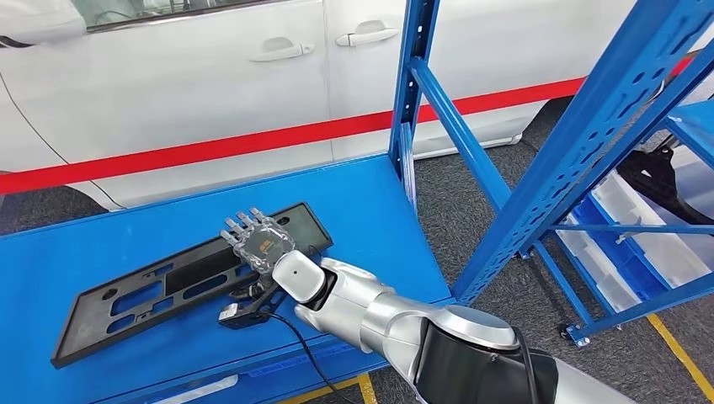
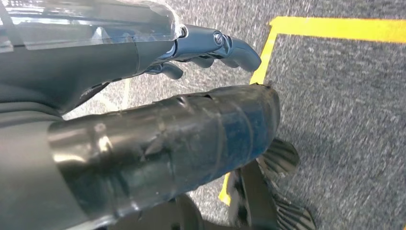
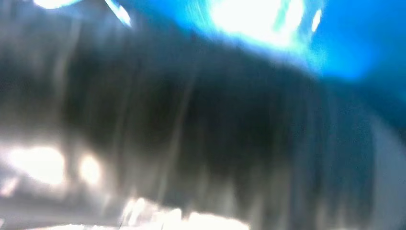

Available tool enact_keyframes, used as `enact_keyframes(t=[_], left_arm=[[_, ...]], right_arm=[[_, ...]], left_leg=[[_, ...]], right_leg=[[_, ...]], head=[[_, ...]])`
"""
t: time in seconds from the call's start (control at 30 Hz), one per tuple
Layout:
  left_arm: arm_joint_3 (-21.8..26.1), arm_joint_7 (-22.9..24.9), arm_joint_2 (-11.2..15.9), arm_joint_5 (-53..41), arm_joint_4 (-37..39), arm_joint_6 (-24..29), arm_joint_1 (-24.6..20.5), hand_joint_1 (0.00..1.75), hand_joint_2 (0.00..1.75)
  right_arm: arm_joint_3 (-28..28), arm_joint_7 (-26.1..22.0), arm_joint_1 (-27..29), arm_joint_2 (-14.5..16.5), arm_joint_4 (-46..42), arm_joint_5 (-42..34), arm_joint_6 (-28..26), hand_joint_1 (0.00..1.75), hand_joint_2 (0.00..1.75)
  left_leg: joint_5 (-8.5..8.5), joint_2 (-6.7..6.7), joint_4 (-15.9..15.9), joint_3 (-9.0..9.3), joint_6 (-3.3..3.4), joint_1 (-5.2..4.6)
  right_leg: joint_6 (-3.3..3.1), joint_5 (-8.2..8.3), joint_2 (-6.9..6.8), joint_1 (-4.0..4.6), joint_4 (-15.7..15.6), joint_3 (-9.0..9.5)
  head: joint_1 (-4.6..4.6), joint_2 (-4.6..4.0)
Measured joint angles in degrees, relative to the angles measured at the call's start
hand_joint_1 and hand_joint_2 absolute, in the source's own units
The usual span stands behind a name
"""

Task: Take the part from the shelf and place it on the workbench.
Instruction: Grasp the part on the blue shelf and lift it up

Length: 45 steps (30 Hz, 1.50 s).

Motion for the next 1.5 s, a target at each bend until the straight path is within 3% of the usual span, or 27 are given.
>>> enact_keyframes(t=[0.03, 0.07, 0.13, 0.2, 0.23, 0.27, 0.33, 0.4, 0.67, 0.83, 0.87, 1.3, 1.5], left_arm=[[0.01, -0.01, 0.03, -0.05, 0.00, 0.03, 0.04, 0.00, 0.00], [0.01, -0.01, 0.08, -0.10, 0.00, 0.07, 0.08, 0.00, 0.00], [0.03, -0.01, 0.15, -0.15, 0.01, 0.10, 0.17, 0.00, 0.00], [0.03, -0.01, 0.15, -0.15, 0.02, 0.08, 0.07, 0.00, 0.00], [0.04, -0.01, 0.14, -0.14, 0.03, 0.07, 0.06, 0.00, 0.00], [0.04, -0.02, 0.11, -0.14, 0.03, 0.05, 0.04, 0.00, 0.00], [0.05, -0.01, 0.07, -0.14, 0.04, 0.05, 0.20, 0.00, 0.00], [0.05, -0.01, 0.07, -0.16, 0.03, 0.06, 0.25, 0.00, 0.00], [0.13, 0.03, 0.11, -0.33, 0.03, 0.11, 0.13, 0.00, 0.00], [0.27, -0.04, 0.12, -0.34, 0.03, 0.11, 0.11, 0.00, 0.00], [0.28, -0.07, 0.14, -0.34, 0.03, 0.11, 0.11, 0.00, 0.00], [0.64, -1.45, 0.31, 0.09, 0.02, -0.58, 0.12, 0.00, 0.00], [2.37, -4.01, 2.53, 1.64, 0.02, -4.27, -0.02, 0.00, 0.00]], right_arm=[[0.00, 0.00, 0.05, 0.00, 0.00, -0.01, -0.01, 0.00, 1.31], [0.00, 0.00, 0.05, 0.00, -0.01, -0.07, -0.02, 0.00, 1.75], [-0.04, 0.02, 0.03, -0.01, -0.01, -0.44, -0.05, 0.00, 1.75], [-0.15, 0.10, 0.03, -0.03, -0.01, -0.89, -0.09, 0.00, 1.75], [-0.21, 0.14, 0.06, -0.05, 0.00, -0.99, -0.10, 0.44, 1.75], [-0.29, 0.17, 0.09, -0.05, -0.01, -1.02, -0.12, 0.87, 1.75], [-0.49, 0.18, 0.11, -0.07, -0.01, -1.03, -0.12, 1.75, 1.75], [-0.77, -0.16, 0.08, -0.07, -0.01, -1.51, -0.08, 1.75, 1.75], [-3.53, -3.99, 0.12, -0.09, -0.20, -5.00, 0.68, 1.75, 1.75], [-4.11, -4.74, 0.11, -0.13, -0.34, -5.04, 0.93, 1.75, 1.75], [-4.13, -4.85, 0.11, -0.13, -0.36, -5.02, 0.90, 1.75, 1.75], [-4.25, -5.43, 0.16, -0.10, -0.95, -5.78, -0.45, 1.75, 1.75], [-3.05, -3.73, 1.14, 1.14, -5.62, -14.35, -2.43, 1.75, 1.75]], left_leg=[[0.91, 0.01, -0.43, -0.79, -0.29, 0.19], [3.00, 0.03, -2.60, -0.71, -0.53, 0.37], [7.69, 0.08, -9.24, 0.76, -0.87, 0.61], [9.28, 0.03, -12.81, 1.52, -0.26, 0.41], [9.20, -0.04, -12.97, 1.49, 0.14, 0.33], [9.45, -0.10, -13.05, 1.54, 0.49, 0.31], [9.97, -0.17, -13.16, 1.66, 0.55, 0.31], [10.01, -0.20, -13.15, 1.70, 0.66, 0.10], [9.88, -0.23, -13.11, 1.73, 1.30, -0.14], [9.77, -0.23, -13.07, 1.74, 1.46, -0.24], [9.76, -0.23, -13.07, 1.74, 1.47, -0.27], [9.77, -0.23, -13.09, 1.82, 1.42, -0.12], [9.77, -0.15, -13.10, 1.84, 1.38, -0.06]], right_leg=[[0.12, -0.29, 0.08, -0.09, 0.21, 0.13], [0.31, -0.59, 0.17, -0.22, 0.49, 0.26], [0.97, -1.13, 0.29, -0.42, 1.10, 0.45], [1.74, -1.30, 0.29, -0.34, 1.42, 0.28], [1.89, -1.39, 0.26, -0.19, 1.49, 0.19], [1.58, -1.32, 0.23, -0.07, 1.48, 0.11], [0.54, -1.31, 0.21, 0.04, 1.44, 0.21], [0.03, -1.19, 0.21, 0.00, 1.20, 0.38], [0.66, -0.89, 0.20, -0.17, 0.63, 0.69], [2.71, -1.06, 0.18, -0.36, 0.51, 0.78], [2.88, -1.08, 0.18, -0.38, 0.50, 0.78], [2.91, -1.14, 0.19, -0.13, 0.68, 0.75], [2.86, -1.18, 0.25, -0.06, 0.77, 0.68]], head=[[0.00, -0.01], [0.00, -0.01], [0.00, -0.01], [0.02, -0.01], [0.04, -0.01], [0.04, -0.01], [0.05, -0.01], [0.05, -0.01], [0.04, -0.01], [0.04, -0.01], [0.04, -0.01], [0.04, -0.01], [0.04, -0.01]])
